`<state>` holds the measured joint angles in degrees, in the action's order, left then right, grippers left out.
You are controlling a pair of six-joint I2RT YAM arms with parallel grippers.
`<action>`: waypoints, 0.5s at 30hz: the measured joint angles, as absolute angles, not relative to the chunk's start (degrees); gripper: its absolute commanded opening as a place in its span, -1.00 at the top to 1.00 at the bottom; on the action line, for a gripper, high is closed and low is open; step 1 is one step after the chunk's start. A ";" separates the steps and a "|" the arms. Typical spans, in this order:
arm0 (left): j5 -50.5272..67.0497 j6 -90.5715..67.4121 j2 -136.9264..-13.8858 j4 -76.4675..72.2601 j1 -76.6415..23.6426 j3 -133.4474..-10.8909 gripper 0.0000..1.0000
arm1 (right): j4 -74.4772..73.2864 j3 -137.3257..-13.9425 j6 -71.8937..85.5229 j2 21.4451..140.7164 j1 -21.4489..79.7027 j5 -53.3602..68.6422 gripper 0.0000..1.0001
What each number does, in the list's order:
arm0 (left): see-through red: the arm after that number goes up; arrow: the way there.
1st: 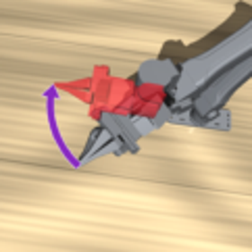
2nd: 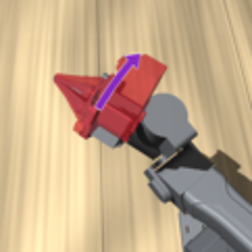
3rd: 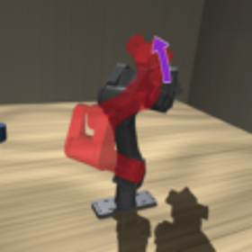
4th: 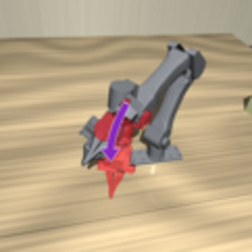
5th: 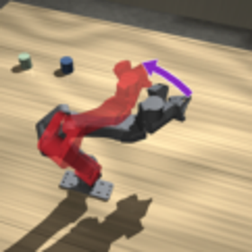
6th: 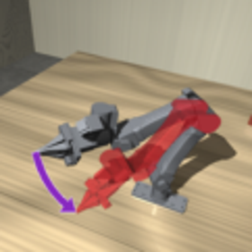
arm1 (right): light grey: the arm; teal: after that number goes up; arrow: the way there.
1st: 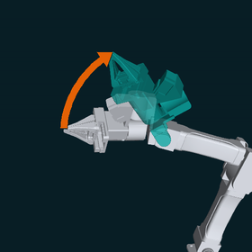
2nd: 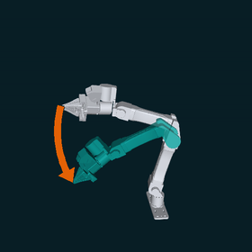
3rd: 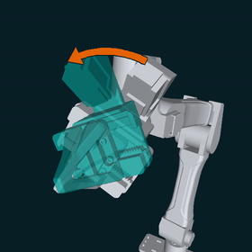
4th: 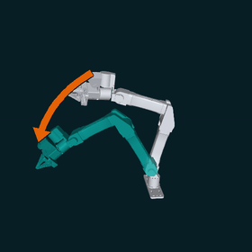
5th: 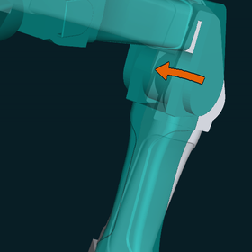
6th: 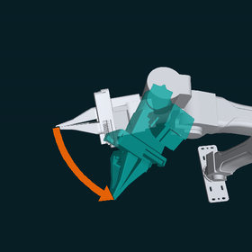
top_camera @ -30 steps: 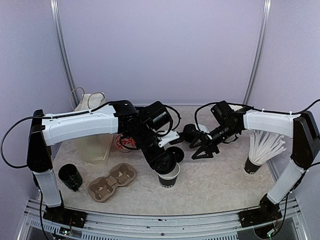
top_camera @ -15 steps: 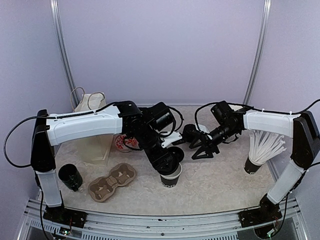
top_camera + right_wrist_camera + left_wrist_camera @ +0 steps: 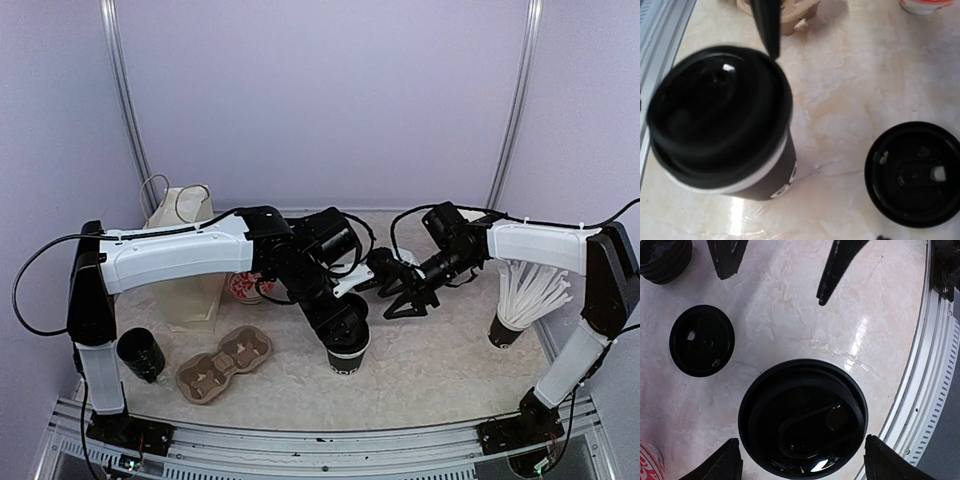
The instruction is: Pack the takeout coffee
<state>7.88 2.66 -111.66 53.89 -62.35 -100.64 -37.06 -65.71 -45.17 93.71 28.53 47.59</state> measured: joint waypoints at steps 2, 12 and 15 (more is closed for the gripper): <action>7.40 2.37 -111.57 52.66 -62.35 -100.42 -0.66 | -37.12 -65.71 -45.17 93.71 28.45 47.90 -0.27; 2.52 -0.27 -109.12 46.63 -62.28 -95.61 -0.58 | -38.24 -65.82 -44.03 93.71 27.97 48.49 -0.22; 0.54 -3.31 -105.73 44.29 -61.47 -92.18 -0.53 | -38.94 -66.06 -42.37 93.41 27.97 49.36 -0.21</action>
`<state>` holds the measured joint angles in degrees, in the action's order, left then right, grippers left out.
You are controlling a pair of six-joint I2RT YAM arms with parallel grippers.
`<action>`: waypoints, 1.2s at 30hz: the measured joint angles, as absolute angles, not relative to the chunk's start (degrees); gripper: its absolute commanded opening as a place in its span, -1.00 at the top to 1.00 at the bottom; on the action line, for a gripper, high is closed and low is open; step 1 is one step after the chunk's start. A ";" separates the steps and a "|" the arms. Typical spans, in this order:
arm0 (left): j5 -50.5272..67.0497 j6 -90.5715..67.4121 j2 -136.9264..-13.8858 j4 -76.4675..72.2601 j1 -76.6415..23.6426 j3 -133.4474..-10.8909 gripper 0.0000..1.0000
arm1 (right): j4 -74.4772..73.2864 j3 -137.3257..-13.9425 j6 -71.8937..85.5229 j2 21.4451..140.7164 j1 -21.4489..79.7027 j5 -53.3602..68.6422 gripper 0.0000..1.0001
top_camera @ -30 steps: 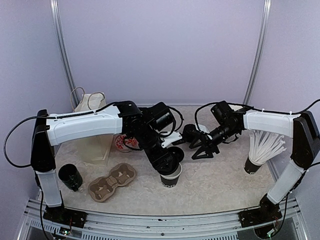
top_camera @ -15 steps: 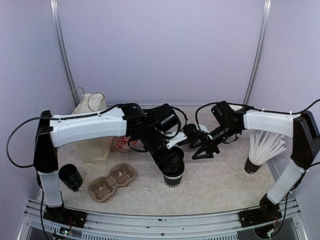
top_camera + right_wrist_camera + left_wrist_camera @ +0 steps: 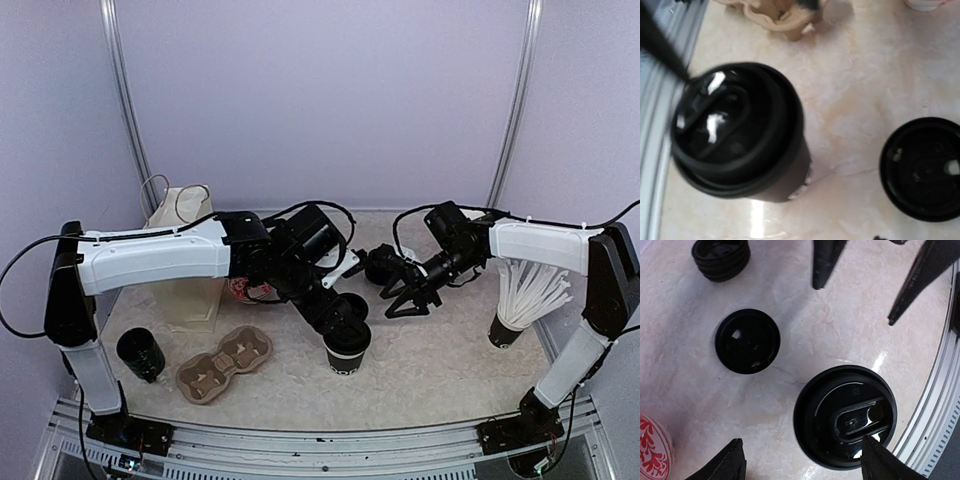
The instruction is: Pack the takeout coffee
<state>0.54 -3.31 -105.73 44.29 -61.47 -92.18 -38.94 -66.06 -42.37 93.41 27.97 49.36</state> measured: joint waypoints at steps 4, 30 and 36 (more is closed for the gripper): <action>0.19 -8.97 -98.35 37.85 -59.22 -84.60 -0.50 | -40.32 -66.06 -39.75 91.81 28.08 50.74 -0.23; 6.98 -31.27 -90.70 16.16 -57.32 -63.00 -0.16 | -39.27 -70.00 -35.00 92.97 45.50 32.14 -0.26; 7.86 -31.31 -90.70 15.22 -57.32 -61.67 -0.14 | -38.87 -70.37 -35.00 92.99 48.25 26.83 -0.17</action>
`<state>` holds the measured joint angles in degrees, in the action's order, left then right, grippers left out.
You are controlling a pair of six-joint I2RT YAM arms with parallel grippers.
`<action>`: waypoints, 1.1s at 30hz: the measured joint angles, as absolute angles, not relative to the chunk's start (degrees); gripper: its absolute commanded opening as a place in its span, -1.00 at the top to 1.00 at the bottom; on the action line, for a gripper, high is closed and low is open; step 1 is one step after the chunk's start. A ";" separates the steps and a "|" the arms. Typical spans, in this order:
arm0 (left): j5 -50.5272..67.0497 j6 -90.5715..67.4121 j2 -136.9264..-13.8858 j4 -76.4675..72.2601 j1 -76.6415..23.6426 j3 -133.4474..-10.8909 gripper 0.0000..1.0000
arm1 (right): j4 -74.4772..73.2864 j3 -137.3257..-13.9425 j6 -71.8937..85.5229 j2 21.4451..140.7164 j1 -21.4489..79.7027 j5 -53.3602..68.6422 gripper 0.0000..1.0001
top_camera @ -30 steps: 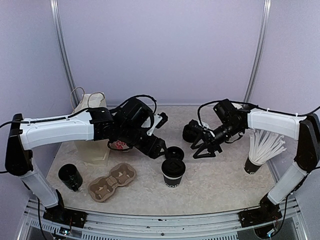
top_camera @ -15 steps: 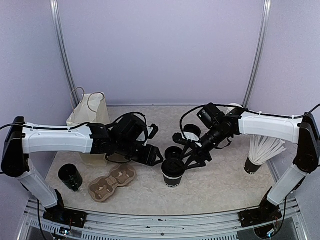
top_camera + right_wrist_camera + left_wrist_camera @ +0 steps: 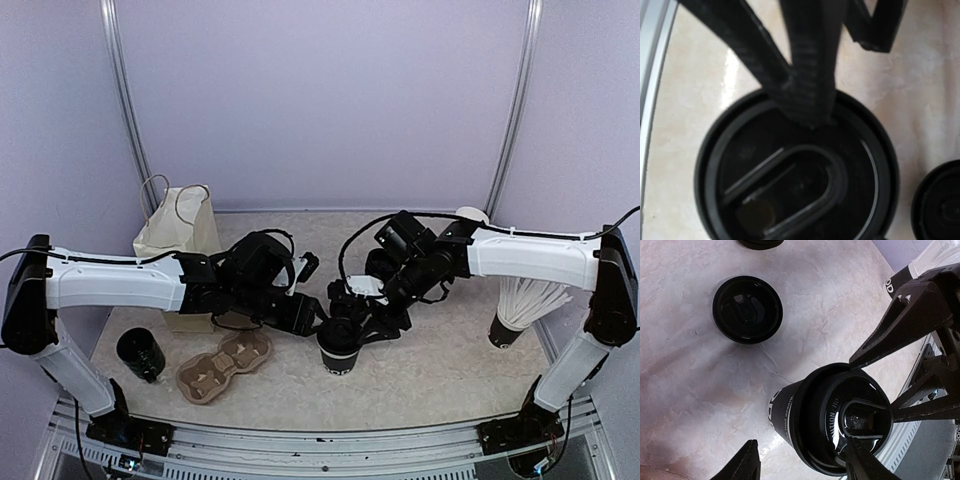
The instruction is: Pack the takeout coffee
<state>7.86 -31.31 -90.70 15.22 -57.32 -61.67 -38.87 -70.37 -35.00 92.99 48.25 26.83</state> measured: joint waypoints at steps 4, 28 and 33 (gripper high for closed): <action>8.25 -31.33 -90.70 14.90 -57.32 -61.30 -0.07 | -38.76 -70.37 -35.00 93.01 49.63 24.45 -0.15; 0.16 -42.41 -82.15 16.19 -59.20 -57.87 0.13 | -40.86 -73.52 -27.70 91.50 39.77 33.87 0.19; 1.80 -46.00 -82.67 15.05 -59.20 -56.07 0.08 | -40.75 -74.43 -24.18 94.17 36.56 38.54 0.05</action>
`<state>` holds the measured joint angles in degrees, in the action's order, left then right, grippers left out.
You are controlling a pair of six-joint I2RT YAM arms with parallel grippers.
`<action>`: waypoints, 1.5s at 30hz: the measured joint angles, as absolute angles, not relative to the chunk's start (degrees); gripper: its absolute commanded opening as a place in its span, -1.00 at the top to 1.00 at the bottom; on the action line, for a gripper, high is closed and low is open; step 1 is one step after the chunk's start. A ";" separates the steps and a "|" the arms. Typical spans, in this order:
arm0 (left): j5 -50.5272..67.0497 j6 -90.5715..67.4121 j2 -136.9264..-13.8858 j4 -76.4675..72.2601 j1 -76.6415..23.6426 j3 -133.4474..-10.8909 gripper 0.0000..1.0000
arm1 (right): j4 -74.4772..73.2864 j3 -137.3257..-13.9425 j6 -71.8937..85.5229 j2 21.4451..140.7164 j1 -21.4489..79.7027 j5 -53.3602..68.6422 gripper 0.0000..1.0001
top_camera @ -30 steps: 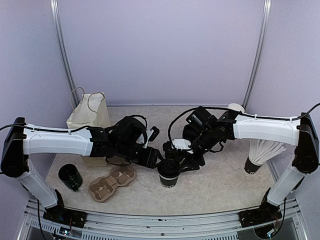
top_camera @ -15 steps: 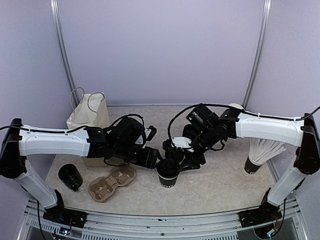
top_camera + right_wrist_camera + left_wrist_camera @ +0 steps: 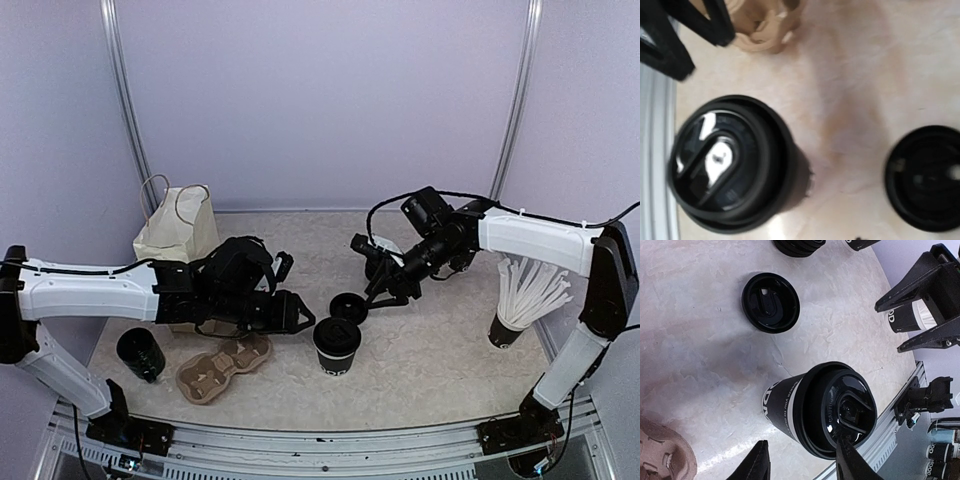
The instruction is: Pack the takeout coffee
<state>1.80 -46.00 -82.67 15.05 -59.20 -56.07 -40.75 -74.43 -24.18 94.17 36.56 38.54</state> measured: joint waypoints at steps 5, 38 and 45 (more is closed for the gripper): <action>3.14 -47.40 -84.23 14.06 -59.20 -55.92 0.09 | -41.43 -74.43 -22.98 96.90 36.60 42.54 -0.06; 7.94 -46.09 -89.12 10.04 -59.27 -55.57 0.24 | -41.87 -72.66 -22.52 102.76 37.78 50.59 0.20; 8.16 -45.10 -91.37 7.97 -59.88 -55.77 0.24 | -39.09 -71.18 -21.82 101.49 38.92 49.36 0.22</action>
<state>8.16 -45.10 -91.37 7.97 -59.88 -55.77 -39.09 -71.18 -21.82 101.49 38.92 49.36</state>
